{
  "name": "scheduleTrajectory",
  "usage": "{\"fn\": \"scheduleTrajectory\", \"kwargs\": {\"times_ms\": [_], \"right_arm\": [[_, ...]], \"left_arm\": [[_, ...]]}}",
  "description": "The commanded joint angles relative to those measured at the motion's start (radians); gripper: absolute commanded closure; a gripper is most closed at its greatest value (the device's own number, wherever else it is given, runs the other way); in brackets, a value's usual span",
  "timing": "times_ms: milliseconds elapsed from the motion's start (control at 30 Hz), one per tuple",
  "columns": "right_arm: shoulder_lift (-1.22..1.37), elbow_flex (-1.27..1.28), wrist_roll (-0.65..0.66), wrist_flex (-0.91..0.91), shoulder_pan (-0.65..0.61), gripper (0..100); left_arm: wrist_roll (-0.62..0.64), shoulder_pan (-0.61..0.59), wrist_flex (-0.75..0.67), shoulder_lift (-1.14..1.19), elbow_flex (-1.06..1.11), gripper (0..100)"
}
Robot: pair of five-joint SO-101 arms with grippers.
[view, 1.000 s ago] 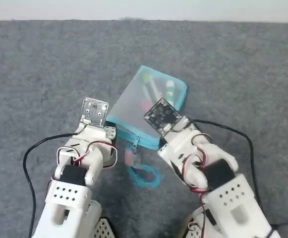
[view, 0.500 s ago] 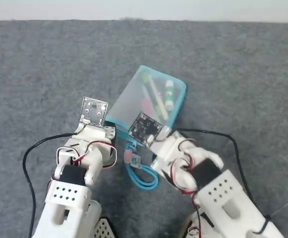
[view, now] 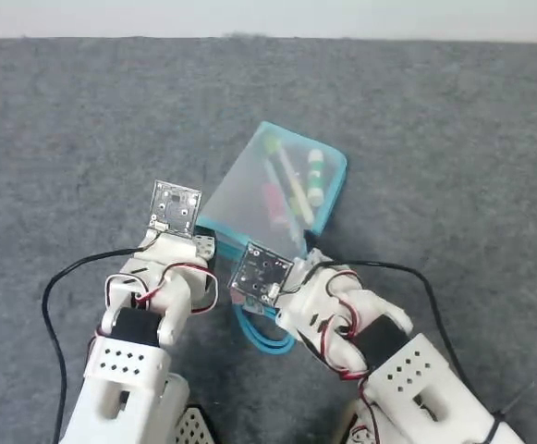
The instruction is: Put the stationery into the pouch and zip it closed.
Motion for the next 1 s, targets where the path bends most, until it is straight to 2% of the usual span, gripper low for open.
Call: {"fn": "scheduleTrajectory", "kwargs": {"times_ms": [0, 200, 300, 500, 600, 700, 800, 967], "right_arm": [[-0.027, 0.026, 0.061, -0.104, 0.050, 67.7], [-0.027, 0.035, 0.071, -0.120, 0.061, 67.8], [-0.027, 0.037, 0.068, -0.185, 0.065, 68.6], [0.076, 0.034, 0.066, -0.295, 0.065, 85.0], [0.148, 0.000, 0.066, -0.326, 0.073, 88.5], [0.194, -0.072, 0.041, -0.325, 0.119, 89.7], [0.243, -0.152, -0.012, -0.325, 0.173, 99.8], [0.340, -0.255, -0.098, -0.325, 0.234, 99.1]], "left_arm": [[0.017, -0.012, 0.017, 0.002, -0.076, 99], [0.017, -0.006, 0.015, 0.003, -0.076, 99], [0.017, -0.006, 0.015, 0.006, -0.076, 99], [0.017, -0.006, 0.015, 0.006, -0.076, 99], [0.017, -0.006, 0.015, 0.006, -0.076, 99], [0.017, -0.006, 0.015, 0.006, -0.076, 99], [0.014, -0.006, 0.014, 0.005, -0.074, 99], [0.012, -0.006, 0.015, -0.002, -0.076, 99]]}}
